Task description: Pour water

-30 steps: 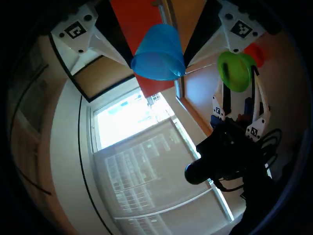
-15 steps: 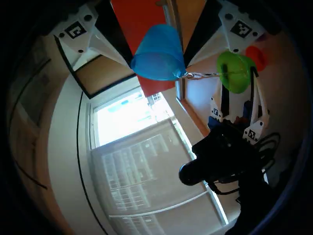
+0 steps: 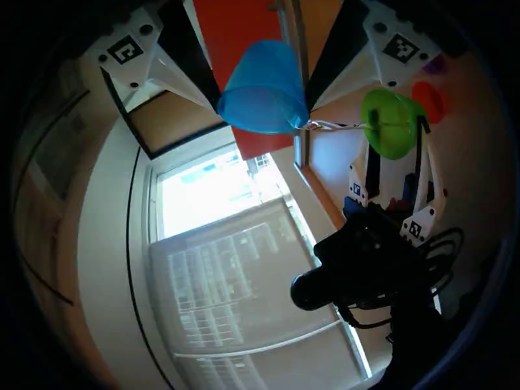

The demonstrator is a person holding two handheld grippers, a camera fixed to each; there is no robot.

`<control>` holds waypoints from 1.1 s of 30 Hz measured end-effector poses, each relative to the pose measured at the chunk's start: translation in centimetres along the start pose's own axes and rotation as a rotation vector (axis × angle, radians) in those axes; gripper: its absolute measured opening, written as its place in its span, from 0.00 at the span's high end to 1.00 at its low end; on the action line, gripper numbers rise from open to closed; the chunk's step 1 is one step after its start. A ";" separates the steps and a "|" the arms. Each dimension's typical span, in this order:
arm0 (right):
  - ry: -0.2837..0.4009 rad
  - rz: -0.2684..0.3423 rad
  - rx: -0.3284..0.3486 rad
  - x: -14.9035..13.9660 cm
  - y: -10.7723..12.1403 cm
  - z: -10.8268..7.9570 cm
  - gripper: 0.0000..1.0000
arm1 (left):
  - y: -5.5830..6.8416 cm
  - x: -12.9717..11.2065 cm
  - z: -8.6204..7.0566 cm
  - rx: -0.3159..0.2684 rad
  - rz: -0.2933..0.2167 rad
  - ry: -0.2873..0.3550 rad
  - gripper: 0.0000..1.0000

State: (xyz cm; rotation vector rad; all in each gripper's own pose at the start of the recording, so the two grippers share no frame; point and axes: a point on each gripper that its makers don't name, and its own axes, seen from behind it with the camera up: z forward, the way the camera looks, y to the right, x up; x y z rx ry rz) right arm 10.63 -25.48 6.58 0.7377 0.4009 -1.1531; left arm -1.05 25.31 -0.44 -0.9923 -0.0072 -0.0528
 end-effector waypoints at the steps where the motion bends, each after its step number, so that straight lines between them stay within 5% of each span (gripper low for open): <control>1: 0.000 -0.002 -0.001 0.0 0.0 0.0 0.07 | 0.0 0.0 0.0 0.000 0.000 0.000 0.14; 33: -0.002 -0.086 0.000 -0.1 0.3 0.1 0.07 | -0.3 -0.4 -0.2 0.004 -0.005 -0.003 0.14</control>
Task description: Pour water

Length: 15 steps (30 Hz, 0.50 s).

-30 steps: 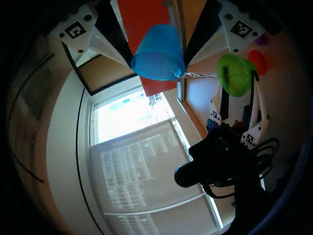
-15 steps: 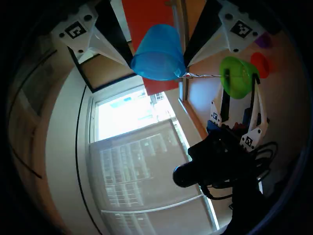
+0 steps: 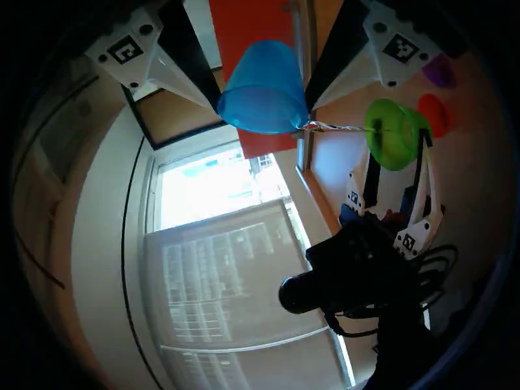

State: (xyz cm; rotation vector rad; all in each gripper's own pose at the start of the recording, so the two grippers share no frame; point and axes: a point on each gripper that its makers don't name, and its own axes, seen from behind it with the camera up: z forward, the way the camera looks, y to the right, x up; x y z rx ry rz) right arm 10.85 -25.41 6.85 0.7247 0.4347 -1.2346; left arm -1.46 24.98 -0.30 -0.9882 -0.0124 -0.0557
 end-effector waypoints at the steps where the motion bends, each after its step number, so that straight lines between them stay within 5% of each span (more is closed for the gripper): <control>1: 0.000 -0.002 0.000 0.0 0.0 0.0 0.07 | 0.0 0.0 0.0 0.000 0.000 0.000 0.14; 15: -0.001 -0.035 -0.005 0.1 0.2 0.2 0.07 | 0.0 0.3 0.0 0.002 -0.003 0.004 0.14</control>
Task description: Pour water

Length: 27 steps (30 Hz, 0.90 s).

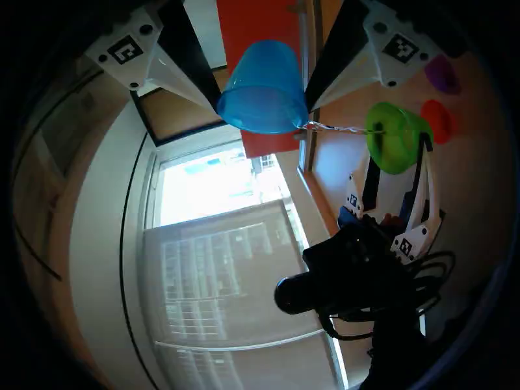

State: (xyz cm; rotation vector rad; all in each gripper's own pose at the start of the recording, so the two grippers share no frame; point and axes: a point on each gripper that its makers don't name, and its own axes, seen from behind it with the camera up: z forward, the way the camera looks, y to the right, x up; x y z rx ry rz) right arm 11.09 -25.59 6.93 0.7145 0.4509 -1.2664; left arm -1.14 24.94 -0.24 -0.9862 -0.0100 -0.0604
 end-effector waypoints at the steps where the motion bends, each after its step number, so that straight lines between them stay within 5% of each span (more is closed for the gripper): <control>1: 0.000 -0.003 0.000 0.0 0.0 0.0 0.07 | 0.0 0.0 0.0 0.001 0.000 0.000 0.14; 27: -0.005 -0.074 -0.011 0.0 0.6 0.1 0.07 | 0.0 0.2 0.0 0.006 0.003 0.005 0.14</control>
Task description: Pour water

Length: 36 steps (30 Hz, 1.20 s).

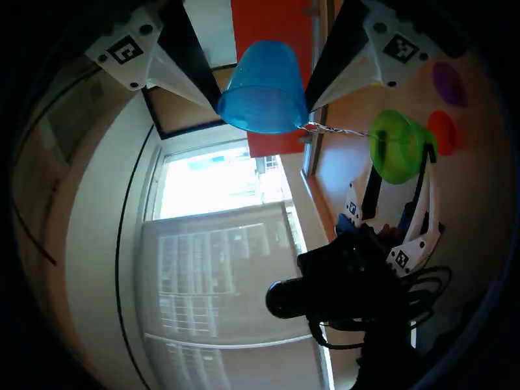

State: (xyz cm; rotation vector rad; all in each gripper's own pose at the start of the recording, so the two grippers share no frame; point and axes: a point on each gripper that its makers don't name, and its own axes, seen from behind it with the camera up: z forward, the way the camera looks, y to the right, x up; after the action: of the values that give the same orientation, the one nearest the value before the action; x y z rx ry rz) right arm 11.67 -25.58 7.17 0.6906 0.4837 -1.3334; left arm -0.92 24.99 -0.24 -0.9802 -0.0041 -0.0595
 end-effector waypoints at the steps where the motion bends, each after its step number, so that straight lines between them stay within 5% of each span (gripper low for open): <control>1: 0.000 -0.002 -0.001 0.0 0.0 0.0 0.07 | 0.0 0.0 0.0 0.001 0.000 0.000 0.14; 36: 0.006 -0.101 -0.015 1.0 0.6 0.3 0.07 | -0.6 0.1 -0.1 0.017 -0.017 0.012 0.14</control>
State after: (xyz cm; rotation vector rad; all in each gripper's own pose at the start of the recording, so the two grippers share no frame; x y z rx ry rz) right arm 12.42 -26.38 6.81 0.6652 0.5392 -1.4213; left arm -0.89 24.53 0.18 -0.9628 -0.0024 -0.0809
